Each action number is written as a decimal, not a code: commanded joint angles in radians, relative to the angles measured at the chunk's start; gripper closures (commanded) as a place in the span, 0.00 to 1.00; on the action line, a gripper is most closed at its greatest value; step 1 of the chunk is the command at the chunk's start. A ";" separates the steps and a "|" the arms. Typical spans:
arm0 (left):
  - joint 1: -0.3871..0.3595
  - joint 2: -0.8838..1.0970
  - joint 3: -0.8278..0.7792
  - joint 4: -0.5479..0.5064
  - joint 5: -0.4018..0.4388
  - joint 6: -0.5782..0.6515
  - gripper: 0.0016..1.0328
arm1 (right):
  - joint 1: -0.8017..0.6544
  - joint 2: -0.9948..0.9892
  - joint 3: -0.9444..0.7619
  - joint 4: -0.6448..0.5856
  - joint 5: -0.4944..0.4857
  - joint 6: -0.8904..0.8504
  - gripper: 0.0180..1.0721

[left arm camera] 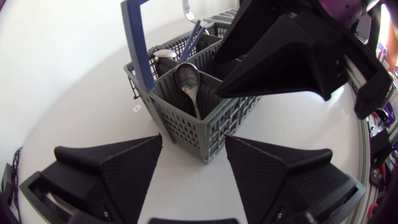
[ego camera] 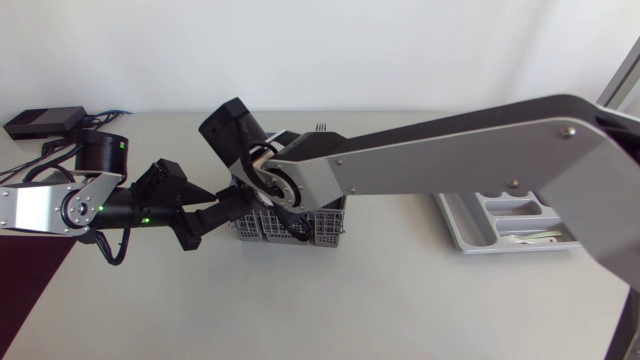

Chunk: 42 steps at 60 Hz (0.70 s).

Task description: Sort the cutlery from the basket into the organizer compartments.

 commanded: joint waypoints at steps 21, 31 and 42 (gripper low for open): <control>0.052 -0.031 -0.039 -0.008 0.045 0.042 0.32 | 0.000 0.079 0.038 0.082 0.055 0.035 0.44; 0.061 -0.036 -0.042 -0.012 0.057 0.045 0.32 | -0.004 0.097 0.043 0.094 0.068 0.039 0.47; 0.071 -0.040 -0.044 -0.015 0.067 0.054 0.32 | -0.012 0.086 0.023 0.108 0.082 0.042 0.47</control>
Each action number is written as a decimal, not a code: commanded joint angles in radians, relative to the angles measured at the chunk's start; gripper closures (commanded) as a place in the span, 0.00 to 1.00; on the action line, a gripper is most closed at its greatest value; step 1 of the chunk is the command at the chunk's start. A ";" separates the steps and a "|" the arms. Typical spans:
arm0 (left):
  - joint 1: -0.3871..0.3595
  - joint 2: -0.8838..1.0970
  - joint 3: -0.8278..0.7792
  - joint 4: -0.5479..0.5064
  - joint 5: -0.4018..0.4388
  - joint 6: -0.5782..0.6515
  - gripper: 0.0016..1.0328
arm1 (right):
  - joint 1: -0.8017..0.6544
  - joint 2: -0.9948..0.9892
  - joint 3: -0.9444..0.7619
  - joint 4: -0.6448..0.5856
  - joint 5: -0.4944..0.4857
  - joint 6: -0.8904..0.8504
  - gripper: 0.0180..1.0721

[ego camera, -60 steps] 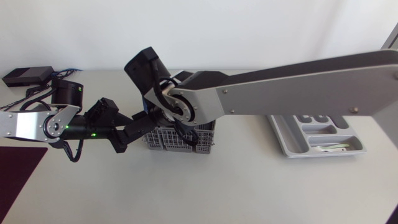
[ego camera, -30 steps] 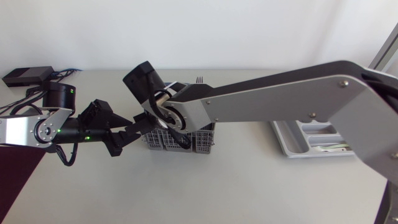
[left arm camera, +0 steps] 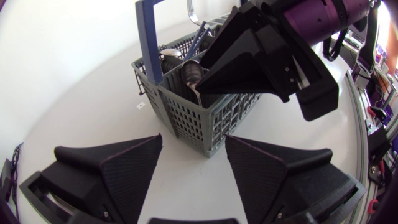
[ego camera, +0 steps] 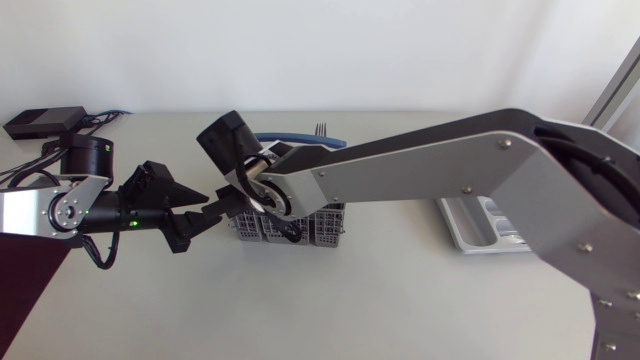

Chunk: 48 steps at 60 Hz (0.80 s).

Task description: Sort the cutlery from the basket into the organizer compartments.

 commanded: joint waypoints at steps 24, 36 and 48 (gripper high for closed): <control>0.006 -0.014 -0.025 -0.005 0.015 0.026 0.32 | -0.024 -0.006 -0.031 0.042 0.024 0.039 0.47; 0.000 -0.014 -0.027 -0.003 0.015 0.026 0.32 | -0.033 -0.004 -0.035 0.048 0.024 0.045 0.47; -0.002 -0.014 -0.030 -0.003 0.015 0.024 0.32 | -0.033 0.003 -0.040 0.070 0.022 0.045 0.52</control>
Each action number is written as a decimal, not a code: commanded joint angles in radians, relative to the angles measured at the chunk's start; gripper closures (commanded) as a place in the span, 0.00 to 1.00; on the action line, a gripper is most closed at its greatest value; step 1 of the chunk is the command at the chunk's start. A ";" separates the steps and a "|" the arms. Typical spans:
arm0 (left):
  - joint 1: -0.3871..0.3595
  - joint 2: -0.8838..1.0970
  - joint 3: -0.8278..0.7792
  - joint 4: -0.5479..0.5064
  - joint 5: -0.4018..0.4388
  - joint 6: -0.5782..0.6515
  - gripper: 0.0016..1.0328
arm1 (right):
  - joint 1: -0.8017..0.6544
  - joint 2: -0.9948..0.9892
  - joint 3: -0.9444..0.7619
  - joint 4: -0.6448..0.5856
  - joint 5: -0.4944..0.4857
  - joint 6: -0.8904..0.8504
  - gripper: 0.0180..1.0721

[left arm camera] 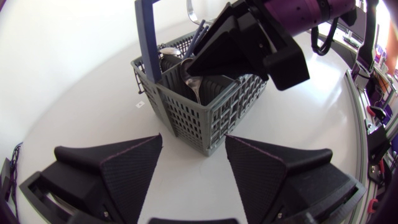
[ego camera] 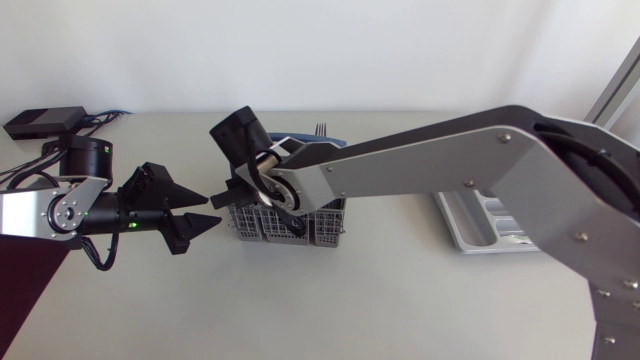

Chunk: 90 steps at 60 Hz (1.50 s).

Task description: Sort the cutlery from the basket into the organizer compartments.

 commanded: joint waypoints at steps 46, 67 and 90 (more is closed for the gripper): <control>-0.005 -0.010 -0.029 0.000 0.012 0.024 0.32 | 0.007 0.066 0.008 0.025 0.000 0.023 0.65; -0.005 -0.009 -0.032 0.002 0.012 0.024 0.32 | 0.005 0.086 0.025 0.025 -0.009 0.018 0.75; 0.000 -0.052 -0.038 -0.010 0.012 0.018 0.32 | 0.030 0.026 -0.060 0.081 0.003 -0.020 0.85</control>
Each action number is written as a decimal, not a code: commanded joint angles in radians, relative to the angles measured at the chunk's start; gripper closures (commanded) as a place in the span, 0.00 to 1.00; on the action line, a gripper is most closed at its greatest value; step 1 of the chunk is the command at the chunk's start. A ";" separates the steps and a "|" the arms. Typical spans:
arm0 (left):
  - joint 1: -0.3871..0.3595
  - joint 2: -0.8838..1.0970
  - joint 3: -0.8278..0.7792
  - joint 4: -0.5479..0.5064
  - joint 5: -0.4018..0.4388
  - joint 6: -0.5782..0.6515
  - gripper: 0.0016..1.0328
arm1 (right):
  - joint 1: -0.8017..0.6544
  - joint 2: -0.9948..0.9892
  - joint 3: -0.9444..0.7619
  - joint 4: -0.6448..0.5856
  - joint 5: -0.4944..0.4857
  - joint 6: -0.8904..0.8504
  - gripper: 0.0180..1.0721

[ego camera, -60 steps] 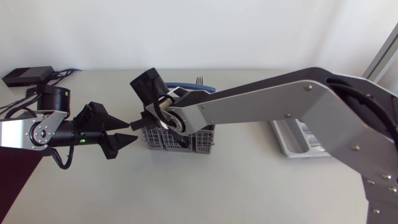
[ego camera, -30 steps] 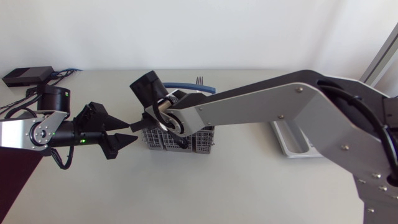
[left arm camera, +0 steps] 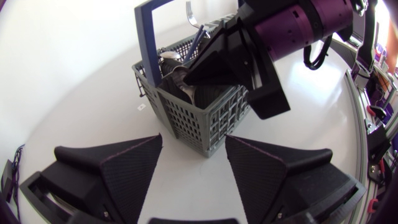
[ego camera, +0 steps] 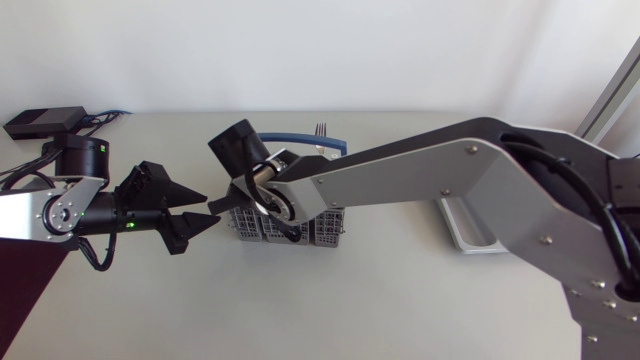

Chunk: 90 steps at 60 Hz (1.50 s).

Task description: Sort the cutlery from the basket into the organizer compartments.

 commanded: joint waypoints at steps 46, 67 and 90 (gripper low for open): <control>-0.005 -0.048 -0.032 -0.022 0.012 0.017 0.32 | 0.008 -0.050 -0.077 0.063 -0.013 -0.048 0.61; -0.003 -0.025 -0.035 -0.012 0.014 0.026 0.32 | 0.002 -0.005 -0.034 0.068 -0.036 -0.050 0.61; -0.005 -0.017 -0.034 -0.007 0.014 0.026 0.32 | -0.018 0.034 0.012 0.042 -0.087 -0.045 0.61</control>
